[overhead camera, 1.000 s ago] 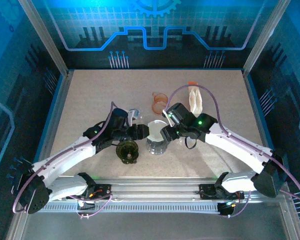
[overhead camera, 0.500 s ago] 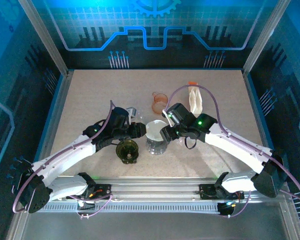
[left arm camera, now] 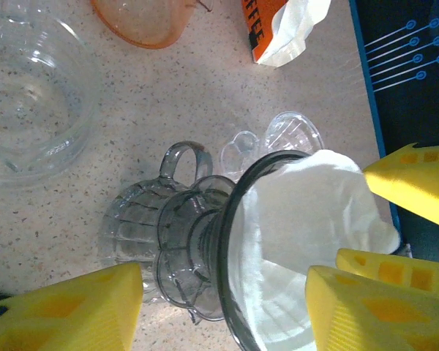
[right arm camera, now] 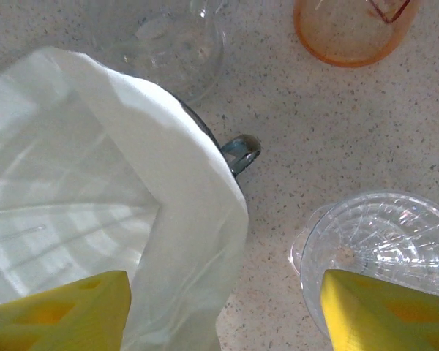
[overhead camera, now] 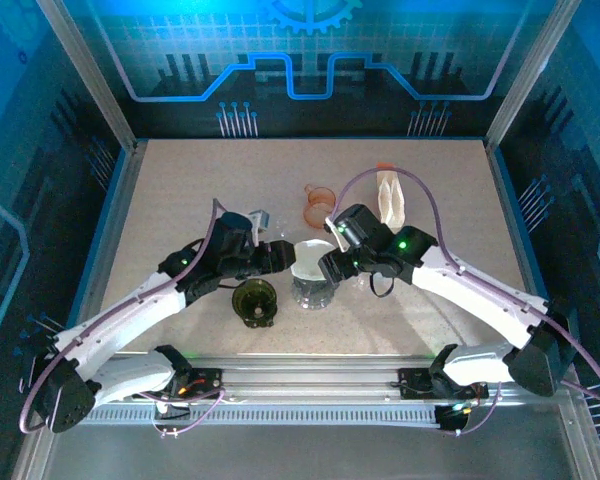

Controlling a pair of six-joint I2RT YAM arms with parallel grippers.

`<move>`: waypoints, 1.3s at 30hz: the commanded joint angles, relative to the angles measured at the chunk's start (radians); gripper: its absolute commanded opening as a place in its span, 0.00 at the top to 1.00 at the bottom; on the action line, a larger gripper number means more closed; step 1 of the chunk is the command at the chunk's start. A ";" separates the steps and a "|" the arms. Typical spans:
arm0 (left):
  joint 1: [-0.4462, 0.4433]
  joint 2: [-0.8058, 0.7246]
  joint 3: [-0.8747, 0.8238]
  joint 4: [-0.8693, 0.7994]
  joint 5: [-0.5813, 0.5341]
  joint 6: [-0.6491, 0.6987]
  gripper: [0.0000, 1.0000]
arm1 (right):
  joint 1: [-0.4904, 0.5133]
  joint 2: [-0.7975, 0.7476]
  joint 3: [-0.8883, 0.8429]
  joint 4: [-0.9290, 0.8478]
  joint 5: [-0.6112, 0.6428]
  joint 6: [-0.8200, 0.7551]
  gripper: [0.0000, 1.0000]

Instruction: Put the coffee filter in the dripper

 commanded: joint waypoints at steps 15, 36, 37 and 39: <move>-0.007 -0.111 0.057 -0.029 -0.004 -0.009 0.36 | -0.002 -0.151 0.067 -0.065 0.037 0.003 0.30; 0.008 -0.389 -0.224 -0.168 -0.161 -0.073 0.31 | -0.001 -0.546 -0.435 0.096 -0.081 0.047 0.31; 0.020 -0.388 -0.235 -0.168 -0.156 -0.081 0.31 | -0.001 -0.551 -0.471 0.123 -0.098 0.058 0.31; 0.051 -0.391 -0.259 -0.155 -0.121 -0.103 0.32 | 0.003 -0.553 -0.539 0.185 -0.136 0.077 0.32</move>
